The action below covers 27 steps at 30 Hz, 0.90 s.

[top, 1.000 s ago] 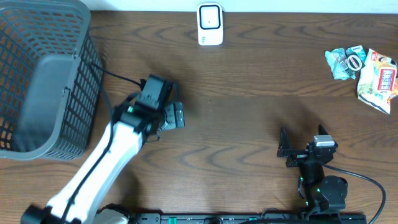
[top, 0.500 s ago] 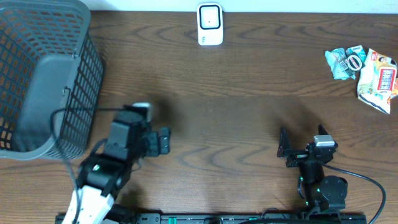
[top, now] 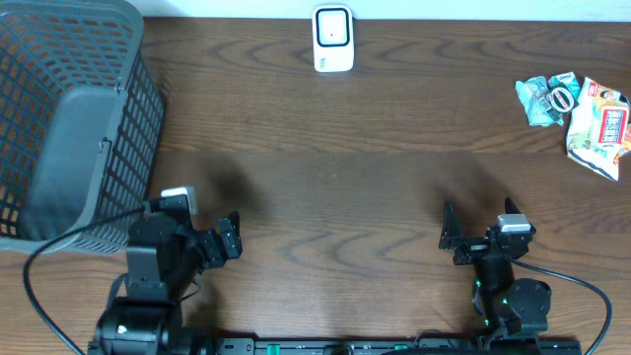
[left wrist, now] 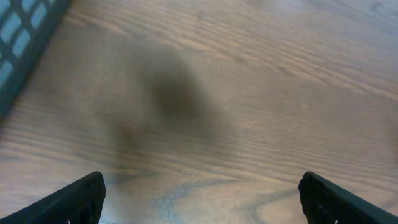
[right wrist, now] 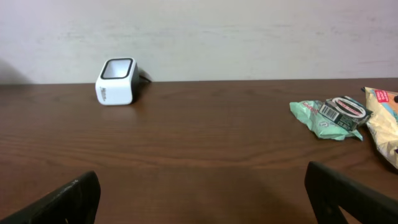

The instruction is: Scan the item barcode

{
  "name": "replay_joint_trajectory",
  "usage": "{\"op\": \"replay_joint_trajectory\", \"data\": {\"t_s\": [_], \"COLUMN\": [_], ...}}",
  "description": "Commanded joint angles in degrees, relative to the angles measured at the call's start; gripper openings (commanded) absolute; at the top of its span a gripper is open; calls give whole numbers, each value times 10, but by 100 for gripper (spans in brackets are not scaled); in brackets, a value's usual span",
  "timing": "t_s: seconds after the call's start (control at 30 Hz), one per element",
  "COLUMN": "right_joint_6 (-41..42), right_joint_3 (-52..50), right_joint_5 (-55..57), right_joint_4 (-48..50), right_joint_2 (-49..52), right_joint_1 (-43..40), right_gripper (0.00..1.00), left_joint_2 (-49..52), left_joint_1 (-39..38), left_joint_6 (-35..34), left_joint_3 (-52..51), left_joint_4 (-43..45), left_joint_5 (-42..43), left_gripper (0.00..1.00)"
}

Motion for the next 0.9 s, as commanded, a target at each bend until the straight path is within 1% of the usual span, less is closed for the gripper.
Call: {"op": "replay_joint_trajectory", "data": {"t_s": [0.0, 0.1, 0.27, 0.5, 0.87], "right_joint_6": [-1, -1, -1, -1, -1], "right_joint_3": [-2, -2, -2, -2, -2], "right_joint_5": [7, 7, 7, 7, 7], "right_joint_4": [-2, -2, -2, -2, -2], "right_joint_2": [-3, -3, -3, -3, -3], "right_joint_1": [-3, -3, -3, -3, -3], "right_gripper": [99, 99, 99, 99, 99], "left_joint_2": [-42, -97, -191, -245, -308], "left_joint_1": [20, 28, 28, 28, 28], "left_joint_6": [28, 39, 39, 39, 34], "left_joint_3": [-47, -86, -120, -167, -269], "left_joint_4": [35, 74, 81, 131, 337], "left_joint_5": [67, 104, 105, 104, 98], "left_gripper": [98, 98, 98, 98, 98]}}
